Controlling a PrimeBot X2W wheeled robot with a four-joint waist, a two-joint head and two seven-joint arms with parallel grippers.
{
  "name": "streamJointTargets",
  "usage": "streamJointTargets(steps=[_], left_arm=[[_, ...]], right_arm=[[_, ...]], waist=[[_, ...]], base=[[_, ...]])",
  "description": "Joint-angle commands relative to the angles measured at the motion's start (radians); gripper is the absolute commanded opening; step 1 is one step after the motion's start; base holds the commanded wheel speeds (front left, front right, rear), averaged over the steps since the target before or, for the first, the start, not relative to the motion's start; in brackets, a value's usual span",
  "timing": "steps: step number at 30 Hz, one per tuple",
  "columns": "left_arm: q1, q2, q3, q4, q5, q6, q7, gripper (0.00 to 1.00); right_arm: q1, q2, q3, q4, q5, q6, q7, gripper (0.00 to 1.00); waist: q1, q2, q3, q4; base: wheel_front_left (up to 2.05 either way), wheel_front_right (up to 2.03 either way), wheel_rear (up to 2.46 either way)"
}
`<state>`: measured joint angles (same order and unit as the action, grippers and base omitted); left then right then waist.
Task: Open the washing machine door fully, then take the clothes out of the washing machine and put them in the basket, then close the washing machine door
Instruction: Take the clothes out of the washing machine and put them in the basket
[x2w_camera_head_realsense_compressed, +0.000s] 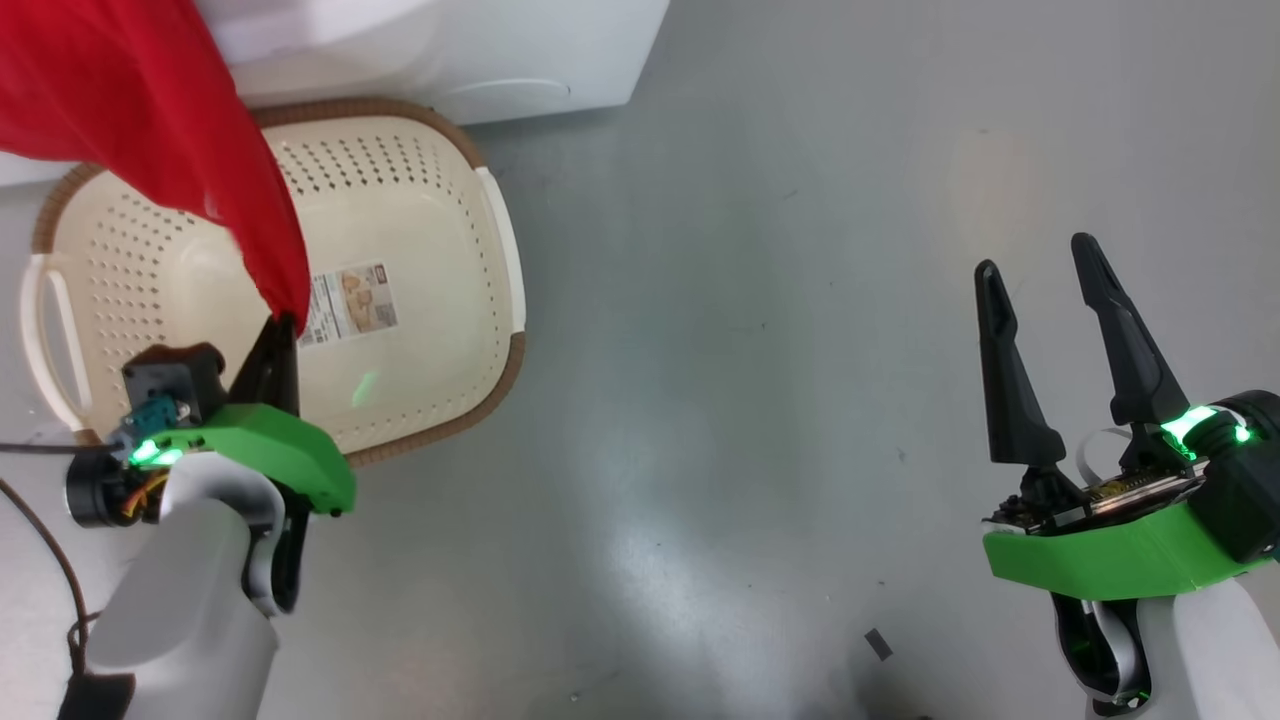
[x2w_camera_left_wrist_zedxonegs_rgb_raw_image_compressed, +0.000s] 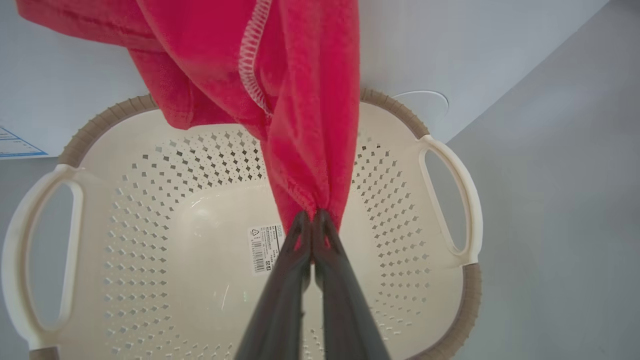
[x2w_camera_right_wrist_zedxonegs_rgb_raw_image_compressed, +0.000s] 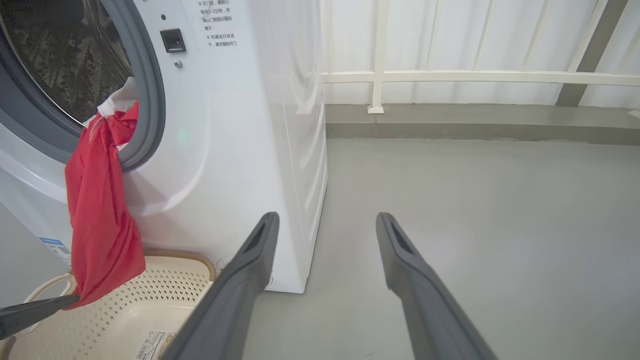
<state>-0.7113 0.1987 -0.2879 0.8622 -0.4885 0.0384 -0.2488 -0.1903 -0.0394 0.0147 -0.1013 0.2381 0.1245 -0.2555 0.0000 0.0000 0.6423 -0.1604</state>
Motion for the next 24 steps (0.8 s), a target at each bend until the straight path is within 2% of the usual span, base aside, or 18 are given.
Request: streamJointTargets(steps=[1,14,24], left_arm=[[-0.01,0.025,0.028,0.007,0.005,-0.011,-0.01,0.0],[-0.073,0.007,0.06,0.2,0.032,-0.023,-0.013,0.0],[-0.094,0.012,0.076,0.267,0.062,-0.017,-0.013,0.0]], right_arm=[[0.003,-0.011,0.023,-0.023,0.007,0.006,-0.006,1.0],[-0.016,-0.011,0.053,-0.021,0.011,0.006,-0.006,1.0],[-0.031,-0.011,0.066,-0.021,0.013,0.006,-0.006,1.0]], waist=[[0.0,0.0,0.014,-0.001],[0.0,0.0,0.06,-0.015],[0.0,0.0,0.092,-0.035]], base=[[0.0,0.0,0.0],[0.0,0.0,0.0],[0.0,0.0,0.0]])
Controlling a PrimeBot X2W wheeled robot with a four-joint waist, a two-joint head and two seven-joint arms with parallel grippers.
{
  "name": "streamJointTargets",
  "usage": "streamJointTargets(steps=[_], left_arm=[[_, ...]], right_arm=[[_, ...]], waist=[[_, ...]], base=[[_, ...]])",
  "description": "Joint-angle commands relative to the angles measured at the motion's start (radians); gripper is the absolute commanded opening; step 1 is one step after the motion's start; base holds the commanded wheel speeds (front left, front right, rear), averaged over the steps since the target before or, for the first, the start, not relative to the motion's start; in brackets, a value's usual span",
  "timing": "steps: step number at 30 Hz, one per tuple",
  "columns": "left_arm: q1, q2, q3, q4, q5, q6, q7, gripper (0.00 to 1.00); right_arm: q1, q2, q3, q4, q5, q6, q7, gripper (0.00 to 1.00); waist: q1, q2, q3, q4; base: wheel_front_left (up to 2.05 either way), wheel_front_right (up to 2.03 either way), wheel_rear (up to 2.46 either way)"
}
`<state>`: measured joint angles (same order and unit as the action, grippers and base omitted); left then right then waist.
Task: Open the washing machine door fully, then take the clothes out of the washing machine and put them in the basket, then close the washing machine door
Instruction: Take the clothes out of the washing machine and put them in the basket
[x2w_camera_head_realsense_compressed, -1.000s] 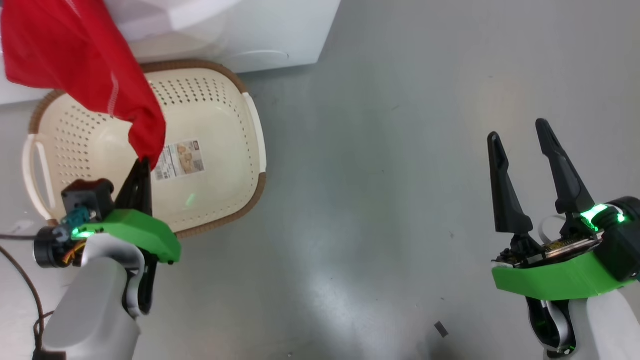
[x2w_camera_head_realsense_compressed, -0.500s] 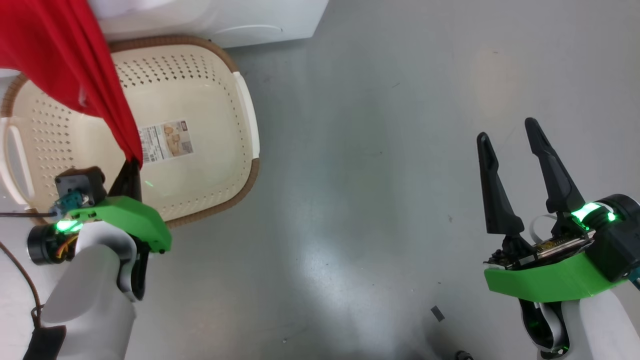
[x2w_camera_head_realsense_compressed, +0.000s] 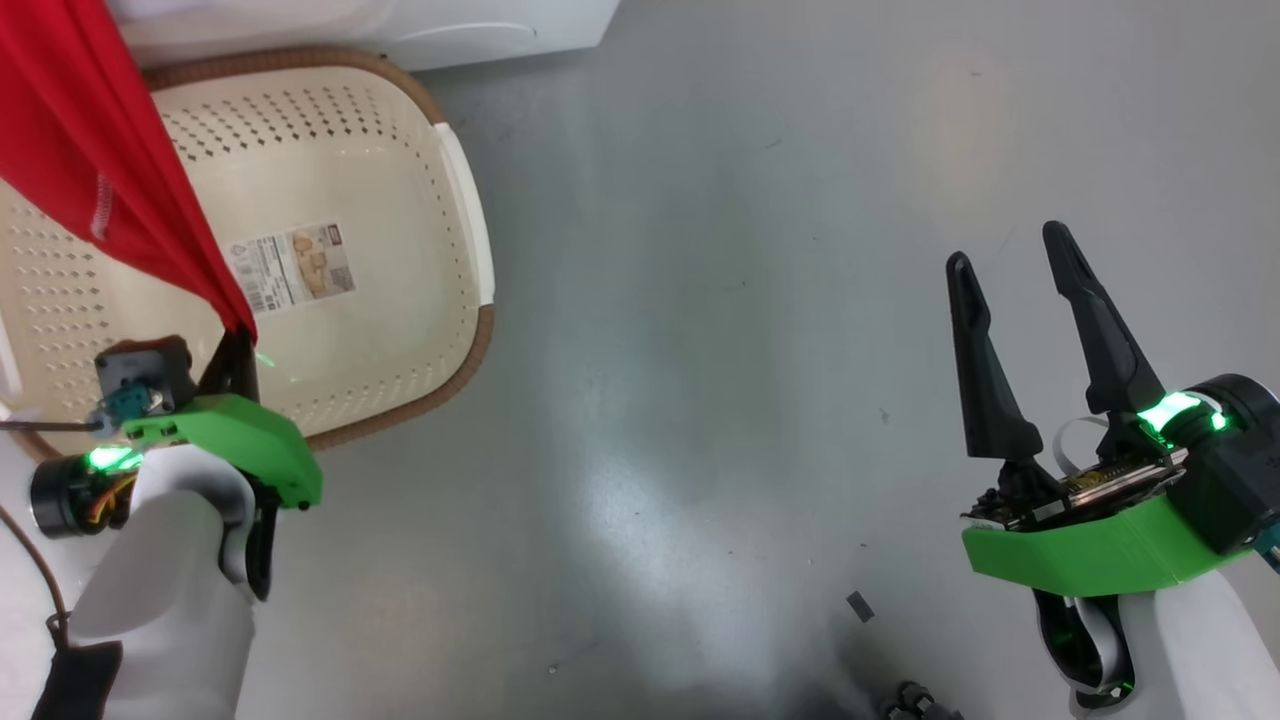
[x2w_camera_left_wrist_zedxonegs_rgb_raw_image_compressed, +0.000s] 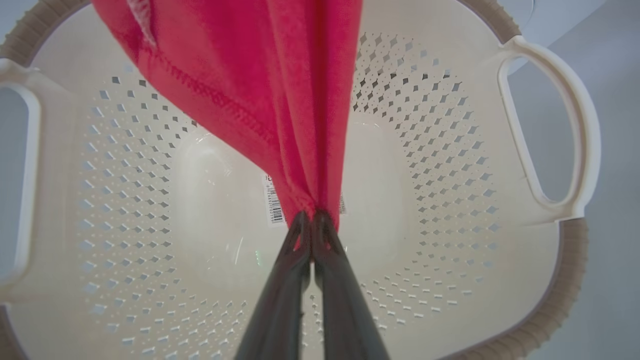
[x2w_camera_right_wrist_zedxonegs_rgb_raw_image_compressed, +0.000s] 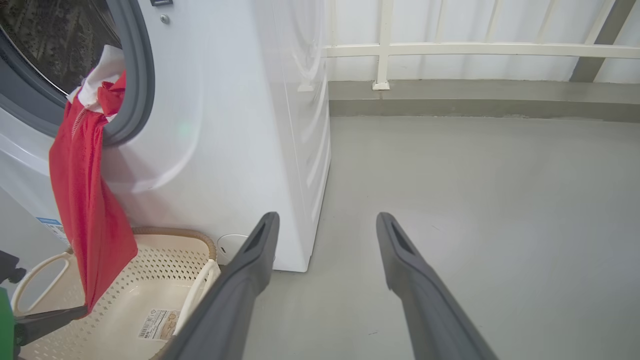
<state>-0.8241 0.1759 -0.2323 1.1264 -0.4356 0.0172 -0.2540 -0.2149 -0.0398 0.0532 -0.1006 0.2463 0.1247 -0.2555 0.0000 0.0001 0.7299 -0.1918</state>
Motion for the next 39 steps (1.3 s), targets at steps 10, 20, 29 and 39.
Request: streamJointTargets(steps=[10,20,29,39], left_arm=[[0.02,0.043,0.049,-0.002,0.033,0.021,-0.008,0.0],[0.042,0.042,0.078,-0.049,0.056,0.018,-0.008,1.0],[0.082,0.039,0.11,-0.115,0.078,0.011,-0.008,1.0],[0.137,0.031,0.167,-0.275,0.102,0.006,-0.008,1.0]], right_arm=[[-0.02,-0.01,0.035,-0.016,0.007,0.006,-0.006,1.0],[-0.025,-0.01,0.037,-0.01,0.017,0.006,-0.006,1.0],[-0.024,-0.01,0.036,-0.006,0.024,0.006,-0.006,1.0],[-0.017,-0.01,0.028,-0.007,0.022,0.006,-0.006,1.0]], waist=[[0.0,-0.0001,0.016,-0.011],[0.0,-0.0001,0.007,-0.01],[0.0,-0.0001,-0.005,-0.004],[0.0,-0.0001,-0.018,0.011]], base=[[0.0,0.0,0.0],[0.0,0.0,0.0],[0.0,0.0,0.0],[0.0,0.0,0.0]])
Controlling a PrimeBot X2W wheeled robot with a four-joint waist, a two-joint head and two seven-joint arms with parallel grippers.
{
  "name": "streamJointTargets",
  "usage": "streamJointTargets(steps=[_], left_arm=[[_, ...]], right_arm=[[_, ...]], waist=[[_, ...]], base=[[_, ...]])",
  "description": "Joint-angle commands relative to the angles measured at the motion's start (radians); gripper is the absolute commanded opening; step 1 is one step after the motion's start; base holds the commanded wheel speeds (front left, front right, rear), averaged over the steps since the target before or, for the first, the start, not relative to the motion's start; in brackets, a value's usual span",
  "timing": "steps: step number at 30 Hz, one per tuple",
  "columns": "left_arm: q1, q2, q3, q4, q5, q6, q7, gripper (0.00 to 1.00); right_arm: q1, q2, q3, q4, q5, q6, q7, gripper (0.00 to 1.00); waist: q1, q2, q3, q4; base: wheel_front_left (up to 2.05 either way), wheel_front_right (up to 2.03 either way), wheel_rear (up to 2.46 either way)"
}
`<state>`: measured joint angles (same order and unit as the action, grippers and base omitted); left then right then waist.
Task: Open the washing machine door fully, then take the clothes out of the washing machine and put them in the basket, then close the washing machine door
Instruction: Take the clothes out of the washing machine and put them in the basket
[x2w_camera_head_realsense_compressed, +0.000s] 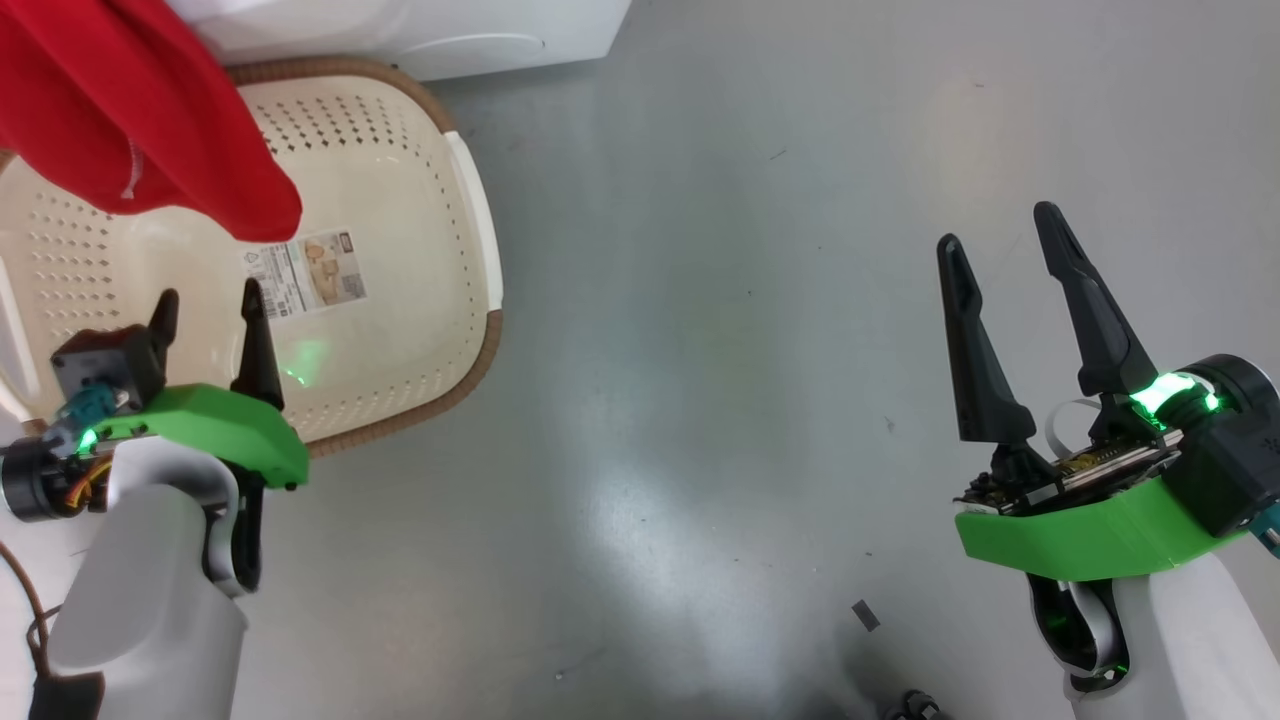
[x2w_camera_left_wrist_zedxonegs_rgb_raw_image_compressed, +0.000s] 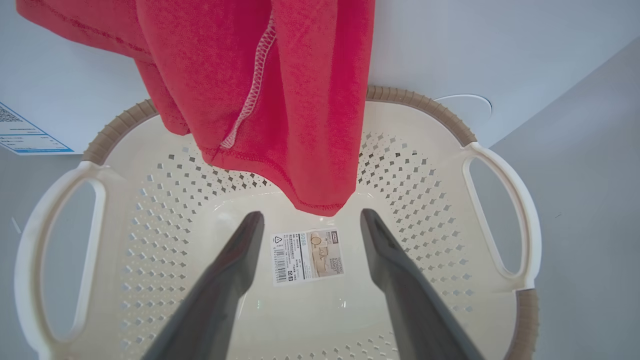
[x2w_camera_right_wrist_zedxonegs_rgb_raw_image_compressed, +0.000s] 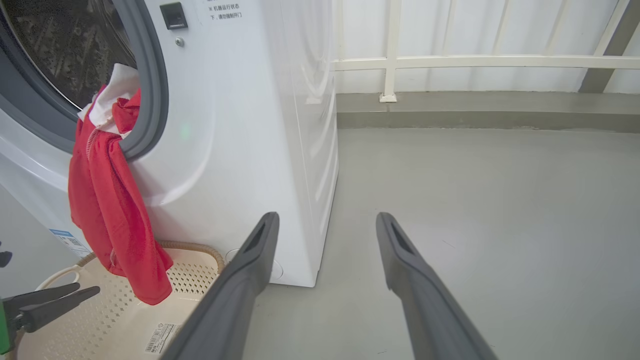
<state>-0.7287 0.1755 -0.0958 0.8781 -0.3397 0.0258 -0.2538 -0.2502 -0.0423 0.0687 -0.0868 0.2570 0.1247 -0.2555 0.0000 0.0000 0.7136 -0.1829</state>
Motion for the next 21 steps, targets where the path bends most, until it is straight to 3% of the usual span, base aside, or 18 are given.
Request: streamJointTargets(steps=[1,21], left_arm=[[0.048,0.031,0.038,-0.047,0.008,-0.003,-0.008,1.0],[0.272,-0.024,0.168,-0.589,0.058,-0.019,-0.008,1.0]], right_arm=[[0.019,-0.008,0.012,-0.021,0.011,0.006,-0.006,1.0],[0.032,-0.008,0.009,-0.025,0.009,0.006,-0.006,1.0]], waist=[[0.0,0.0,-0.003,0.004],[0.0,0.0,-0.03,0.024]], base=[[0.0,0.0,0.0],[0.0,0.0,0.0]])
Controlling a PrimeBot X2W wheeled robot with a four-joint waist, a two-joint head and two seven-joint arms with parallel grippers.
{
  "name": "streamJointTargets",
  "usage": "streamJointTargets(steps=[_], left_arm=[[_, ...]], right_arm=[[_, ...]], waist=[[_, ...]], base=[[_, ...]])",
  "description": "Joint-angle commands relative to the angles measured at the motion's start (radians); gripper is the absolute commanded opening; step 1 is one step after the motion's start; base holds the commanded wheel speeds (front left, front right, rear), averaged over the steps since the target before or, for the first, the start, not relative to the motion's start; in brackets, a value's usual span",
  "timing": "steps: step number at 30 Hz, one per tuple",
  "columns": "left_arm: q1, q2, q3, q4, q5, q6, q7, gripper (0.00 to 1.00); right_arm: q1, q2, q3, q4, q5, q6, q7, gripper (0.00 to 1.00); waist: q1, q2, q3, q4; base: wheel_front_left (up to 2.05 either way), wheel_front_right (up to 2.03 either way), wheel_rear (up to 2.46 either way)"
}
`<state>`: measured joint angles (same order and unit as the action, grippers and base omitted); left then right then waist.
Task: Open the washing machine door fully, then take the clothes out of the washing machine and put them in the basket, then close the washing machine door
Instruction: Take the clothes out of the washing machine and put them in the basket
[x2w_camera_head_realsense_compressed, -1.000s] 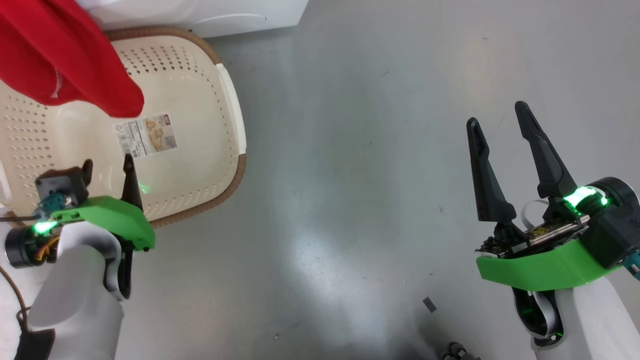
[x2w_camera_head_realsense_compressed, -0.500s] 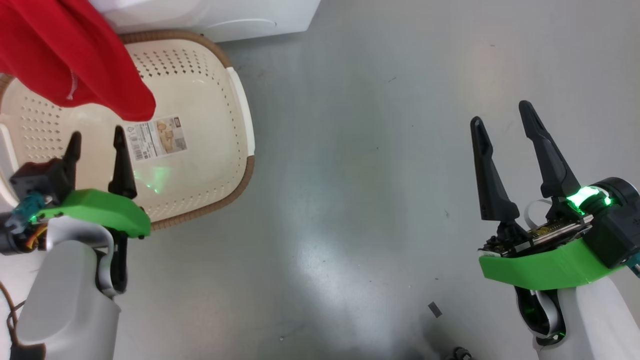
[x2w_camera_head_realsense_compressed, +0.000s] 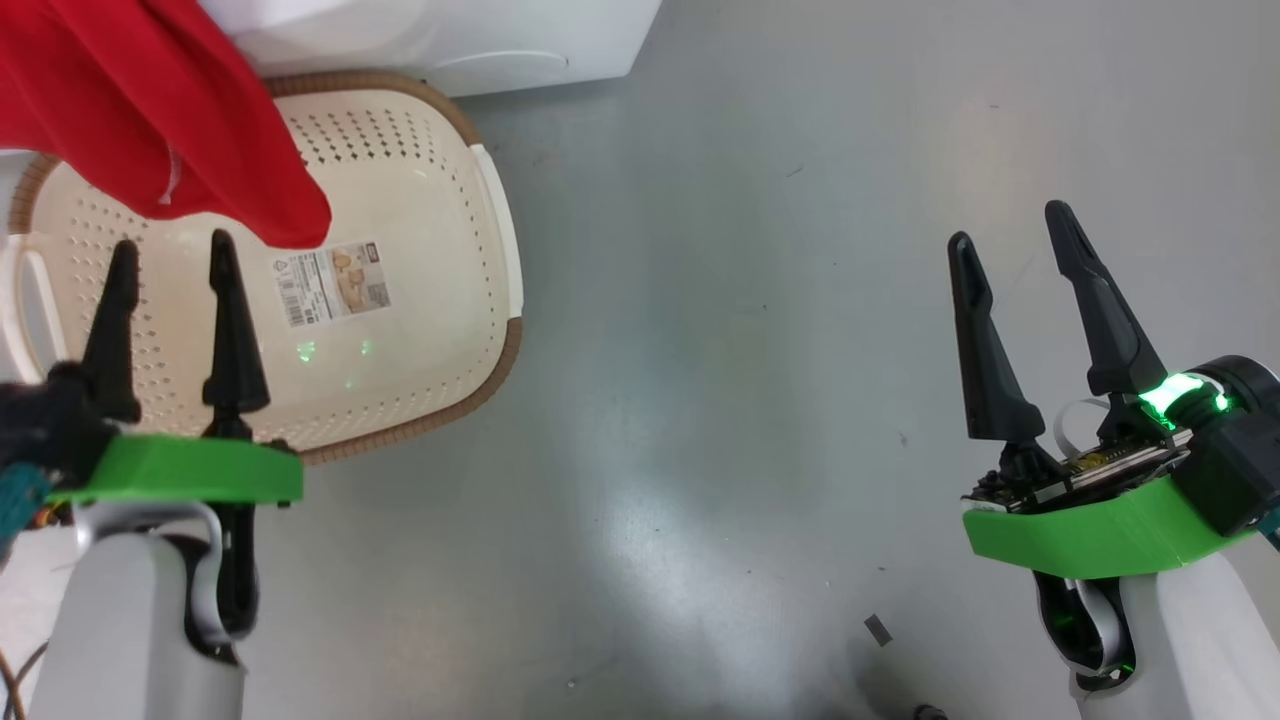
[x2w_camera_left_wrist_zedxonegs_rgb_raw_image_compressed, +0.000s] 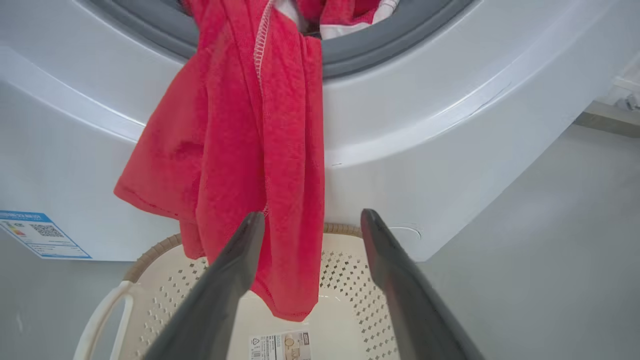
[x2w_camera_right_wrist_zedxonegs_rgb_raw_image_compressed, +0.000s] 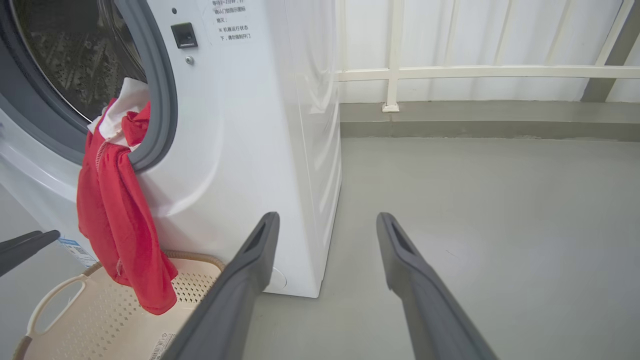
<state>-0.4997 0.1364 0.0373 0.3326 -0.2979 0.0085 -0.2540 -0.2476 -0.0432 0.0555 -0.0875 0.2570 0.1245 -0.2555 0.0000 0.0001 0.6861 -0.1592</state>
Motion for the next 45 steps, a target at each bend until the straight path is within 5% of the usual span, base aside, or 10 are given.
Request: streamJointTargets(steps=[1,26,45], left_arm=[[0.059,0.011,0.041,-0.072,0.019,0.001,-0.008,1.0],[0.325,-0.039,0.047,-0.487,0.051,0.081,0.039,1.0],[0.281,-0.028,0.052,-0.5,0.029,0.102,0.061,1.0]], right_arm=[[0.031,-0.007,0.022,-0.024,0.009,0.006,-0.006,1.0],[0.046,-0.007,0.011,-0.051,-0.004,0.006,-0.006,1.0],[0.04,-0.007,0.013,-0.044,0.004,0.006,-0.006,1.0]], waist=[[0.0,-0.0001,-0.004,0.001],[0.0,-0.0001,-0.015,0.013],[0.0,-0.0001,-0.009,0.013]], base=[[0.0,0.0,0.0],[0.0,0.0,0.0],[0.0,0.0,0.0]])
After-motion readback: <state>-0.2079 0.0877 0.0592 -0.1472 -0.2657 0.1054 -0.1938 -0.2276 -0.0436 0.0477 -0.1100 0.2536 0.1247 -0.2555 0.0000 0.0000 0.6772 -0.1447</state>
